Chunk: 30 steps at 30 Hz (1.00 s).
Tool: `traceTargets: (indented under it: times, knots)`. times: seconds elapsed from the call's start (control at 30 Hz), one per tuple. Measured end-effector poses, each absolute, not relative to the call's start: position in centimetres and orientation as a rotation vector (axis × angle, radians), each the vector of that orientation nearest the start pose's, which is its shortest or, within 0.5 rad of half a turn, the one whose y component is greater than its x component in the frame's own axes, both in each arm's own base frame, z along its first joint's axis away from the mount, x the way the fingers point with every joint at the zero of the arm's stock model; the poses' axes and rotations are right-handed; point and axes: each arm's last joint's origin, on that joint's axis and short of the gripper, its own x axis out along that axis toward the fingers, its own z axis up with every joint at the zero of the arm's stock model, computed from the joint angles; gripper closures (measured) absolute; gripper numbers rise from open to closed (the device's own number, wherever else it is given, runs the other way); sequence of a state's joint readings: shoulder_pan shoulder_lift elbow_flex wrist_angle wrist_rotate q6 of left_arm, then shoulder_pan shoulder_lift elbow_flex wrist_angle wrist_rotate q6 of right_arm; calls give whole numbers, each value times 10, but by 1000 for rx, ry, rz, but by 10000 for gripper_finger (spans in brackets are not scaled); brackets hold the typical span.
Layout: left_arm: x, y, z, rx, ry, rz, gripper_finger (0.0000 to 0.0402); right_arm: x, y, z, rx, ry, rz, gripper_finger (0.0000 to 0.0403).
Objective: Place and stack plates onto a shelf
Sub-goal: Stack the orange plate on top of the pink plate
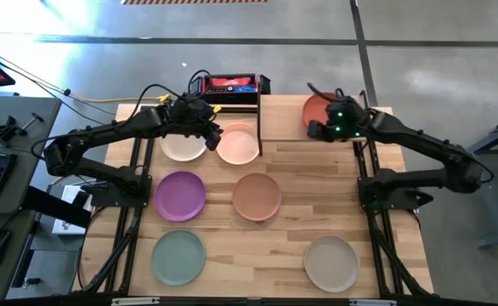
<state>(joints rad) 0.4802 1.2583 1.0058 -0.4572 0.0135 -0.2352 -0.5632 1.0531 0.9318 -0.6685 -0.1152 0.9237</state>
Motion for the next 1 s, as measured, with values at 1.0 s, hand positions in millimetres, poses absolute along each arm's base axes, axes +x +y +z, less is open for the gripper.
traceTargets:
  times: [1.0]
  knots:
    - [234, 121, 288, -432, 645, 541, 298, 158, -106, 287, 1083, 593, -994, 357]
